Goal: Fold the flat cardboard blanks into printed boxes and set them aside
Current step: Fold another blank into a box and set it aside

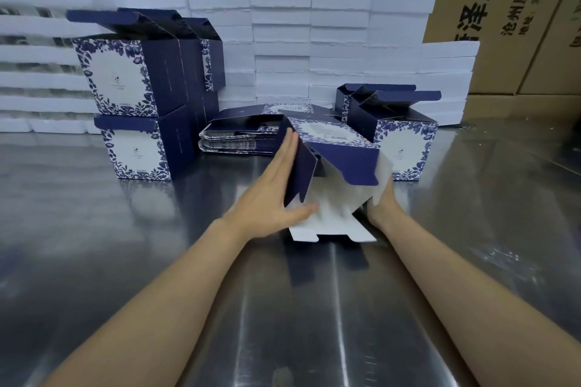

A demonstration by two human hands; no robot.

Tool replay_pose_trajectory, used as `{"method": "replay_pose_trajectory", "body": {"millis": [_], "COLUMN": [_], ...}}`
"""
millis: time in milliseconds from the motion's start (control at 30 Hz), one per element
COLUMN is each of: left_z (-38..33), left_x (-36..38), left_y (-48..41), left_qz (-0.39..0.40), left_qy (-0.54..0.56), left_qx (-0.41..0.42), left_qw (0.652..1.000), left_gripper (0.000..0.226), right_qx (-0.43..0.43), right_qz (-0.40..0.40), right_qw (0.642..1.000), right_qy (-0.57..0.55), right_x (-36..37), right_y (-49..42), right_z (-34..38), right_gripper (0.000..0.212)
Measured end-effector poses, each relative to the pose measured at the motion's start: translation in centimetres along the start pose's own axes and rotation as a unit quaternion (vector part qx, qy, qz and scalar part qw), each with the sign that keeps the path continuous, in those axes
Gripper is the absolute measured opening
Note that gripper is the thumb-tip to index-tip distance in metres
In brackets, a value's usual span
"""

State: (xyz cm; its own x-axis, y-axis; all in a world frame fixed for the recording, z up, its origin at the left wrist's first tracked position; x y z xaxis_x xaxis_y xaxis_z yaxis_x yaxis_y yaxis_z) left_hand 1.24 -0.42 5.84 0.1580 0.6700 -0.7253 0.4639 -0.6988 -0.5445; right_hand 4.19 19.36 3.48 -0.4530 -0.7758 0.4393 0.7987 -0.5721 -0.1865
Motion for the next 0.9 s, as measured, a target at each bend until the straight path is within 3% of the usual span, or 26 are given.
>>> {"method": "replay_pose_trajectory", "body": {"millis": [267,333,400,467,533,633,733,800,900], "left_z": [-2.0,-1.2,0.6,3.1,4.8,5.8,5.9,6.0,6.3], "left_x": [-1.9,-1.9,-2.0,-1.8,-1.6,-1.8,-1.9,-1.9,-1.8], "left_y": [0.2,0.0,-0.1,0.1,0.2,0.2,0.3,0.4,0.5], "left_qz": [-0.188,-0.215,-0.221,-0.22,-0.233,-0.266,-0.293,-0.3,-0.308], "left_qy": [-0.136,-0.133,-0.092,-0.049,-0.022,0.056,0.096,0.085,0.141], "left_qx": [0.186,0.145,0.028,-0.088,-0.141,-0.175,-0.199,-0.213,-0.237], "left_qw": [0.955,0.956,0.971,0.97,0.962,0.946,0.93,0.926,0.911], "left_gripper": [0.072,0.068,0.063,0.04,0.006,0.01,0.009,0.007,0.019], "right_qx": [-0.181,-0.186,-0.154,-0.113,-0.079,-0.06,-0.063,-0.1,-0.139], "right_qz": [-0.03,-0.002,0.027,0.072,0.137,0.225,0.246,0.196,0.081], "right_qw": [0.977,0.978,0.985,0.984,0.971,0.939,0.928,0.937,0.959], "right_qy": [0.109,0.097,0.073,0.118,0.176,0.254,0.273,0.272,0.234], "right_x": [-0.8,-0.2,0.3,1.2,2.0,2.6,2.7,2.4,1.5], "right_y": [0.2,0.6,0.2,0.1,0.3,0.6,1.0,0.8,0.2], "right_z": [2.6,2.4,1.4,0.4,-0.5,-1.2,-1.3,-0.8,0.1], "right_gripper": [0.024,0.02,0.026,0.047,0.075,0.084,0.072,0.058,0.019]}}
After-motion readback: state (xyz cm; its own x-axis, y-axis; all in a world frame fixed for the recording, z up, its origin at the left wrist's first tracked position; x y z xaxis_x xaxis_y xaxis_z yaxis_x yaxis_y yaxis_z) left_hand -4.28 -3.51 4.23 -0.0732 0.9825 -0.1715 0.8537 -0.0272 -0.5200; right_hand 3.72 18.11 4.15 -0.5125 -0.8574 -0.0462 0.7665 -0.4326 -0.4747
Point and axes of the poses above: each hand's wrist, its own y-axis away from the middle knuckle, its own x-axis out of the palm, z = x × y, the point moved 5 cm from there along -y, towards the middle knuckle, and after that the axes turned 2 degrees about -y, right-handed, at the moved point
